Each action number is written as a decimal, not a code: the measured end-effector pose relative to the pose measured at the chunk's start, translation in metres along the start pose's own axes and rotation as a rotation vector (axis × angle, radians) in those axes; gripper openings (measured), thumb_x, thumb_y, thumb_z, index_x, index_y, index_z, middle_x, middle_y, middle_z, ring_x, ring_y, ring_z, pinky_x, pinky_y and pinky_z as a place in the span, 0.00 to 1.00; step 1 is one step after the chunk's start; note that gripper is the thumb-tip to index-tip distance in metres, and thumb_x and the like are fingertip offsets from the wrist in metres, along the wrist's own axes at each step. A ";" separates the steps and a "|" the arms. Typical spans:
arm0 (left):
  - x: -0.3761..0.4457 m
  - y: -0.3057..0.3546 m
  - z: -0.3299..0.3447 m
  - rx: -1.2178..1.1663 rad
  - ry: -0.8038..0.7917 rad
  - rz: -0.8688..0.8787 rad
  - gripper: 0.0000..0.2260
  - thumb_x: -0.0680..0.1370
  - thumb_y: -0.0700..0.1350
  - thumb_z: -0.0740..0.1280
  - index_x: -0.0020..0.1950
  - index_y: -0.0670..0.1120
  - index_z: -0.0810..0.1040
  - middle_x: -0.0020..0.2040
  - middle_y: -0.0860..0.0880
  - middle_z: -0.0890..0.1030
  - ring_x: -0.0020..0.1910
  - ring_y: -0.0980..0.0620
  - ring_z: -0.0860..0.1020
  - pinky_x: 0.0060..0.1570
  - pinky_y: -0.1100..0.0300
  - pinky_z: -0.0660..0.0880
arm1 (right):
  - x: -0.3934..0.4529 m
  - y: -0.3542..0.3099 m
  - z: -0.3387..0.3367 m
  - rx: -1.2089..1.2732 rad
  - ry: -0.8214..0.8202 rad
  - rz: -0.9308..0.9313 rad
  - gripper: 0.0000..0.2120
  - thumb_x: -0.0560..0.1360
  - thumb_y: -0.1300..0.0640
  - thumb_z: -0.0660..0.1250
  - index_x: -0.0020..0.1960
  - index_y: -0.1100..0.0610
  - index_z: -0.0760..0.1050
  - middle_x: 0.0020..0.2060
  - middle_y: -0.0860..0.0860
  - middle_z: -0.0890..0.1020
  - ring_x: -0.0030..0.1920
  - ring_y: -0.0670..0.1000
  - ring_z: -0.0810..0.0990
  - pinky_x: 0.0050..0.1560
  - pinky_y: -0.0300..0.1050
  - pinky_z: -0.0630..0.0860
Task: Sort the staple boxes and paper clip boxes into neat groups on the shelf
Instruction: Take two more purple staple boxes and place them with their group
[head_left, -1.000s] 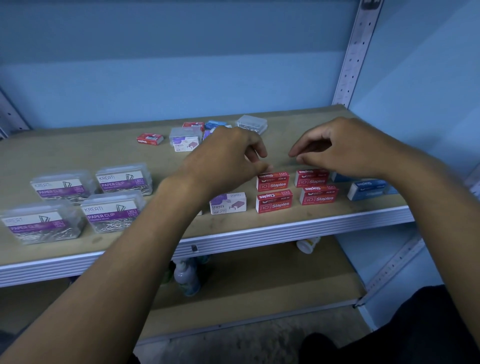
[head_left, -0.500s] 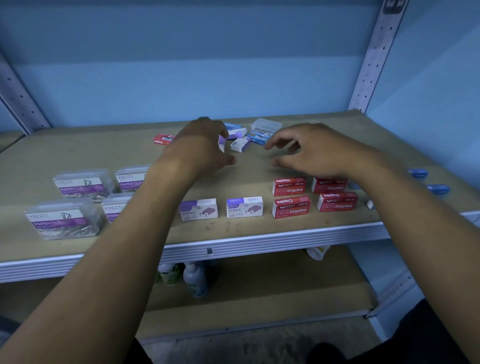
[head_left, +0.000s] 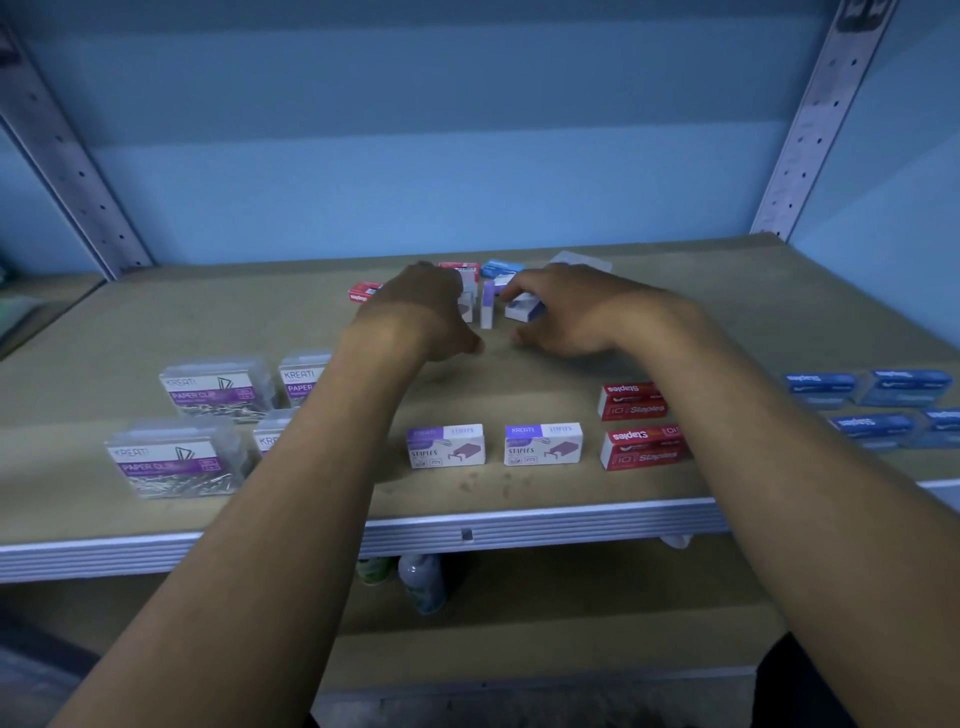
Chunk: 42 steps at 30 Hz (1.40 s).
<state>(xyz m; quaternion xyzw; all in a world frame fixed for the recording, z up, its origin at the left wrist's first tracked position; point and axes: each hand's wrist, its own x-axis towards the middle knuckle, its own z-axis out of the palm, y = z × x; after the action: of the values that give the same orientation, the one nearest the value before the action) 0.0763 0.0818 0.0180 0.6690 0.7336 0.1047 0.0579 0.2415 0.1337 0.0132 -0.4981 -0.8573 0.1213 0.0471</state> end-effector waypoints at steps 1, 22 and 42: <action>0.000 -0.001 0.000 0.003 0.000 0.004 0.27 0.72 0.53 0.74 0.68 0.47 0.73 0.67 0.45 0.72 0.64 0.45 0.73 0.54 0.56 0.69 | 0.003 0.000 0.001 -0.010 -0.014 0.003 0.24 0.78 0.46 0.66 0.73 0.42 0.68 0.71 0.51 0.72 0.65 0.54 0.74 0.54 0.45 0.69; -0.002 0.007 -0.005 0.002 -0.014 -0.015 0.11 0.75 0.40 0.69 0.56 0.42 0.81 0.57 0.44 0.81 0.56 0.45 0.79 0.52 0.54 0.76 | -0.013 -0.005 -0.007 -0.054 0.027 0.081 0.08 0.75 0.54 0.66 0.49 0.53 0.83 0.52 0.52 0.82 0.51 0.55 0.81 0.54 0.51 0.80; -0.016 0.009 -0.011 0.022 -0.128 -0.026 0.19 0.71 0.44 0.77 0.60 0.43 0.81 0.58 0.46 0.81 0.56 0.45 0.79 0.58 0.51 0.77 | -0.043 0.015 -0.018 0.270 0.050 0.111 0.18 0.71 0.62 0.72 0.55 0.45 0.76 0.50 0.44 0.82 0.44 0.44 0.78 0.36 0.41 0.69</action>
<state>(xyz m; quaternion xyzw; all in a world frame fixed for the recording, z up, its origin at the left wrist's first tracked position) 0.0844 0.0664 0.0295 0.6652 0.7382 0.0526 0.0988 0.2792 0.1063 0.0286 -0.5366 -0.8030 0.2255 0.1282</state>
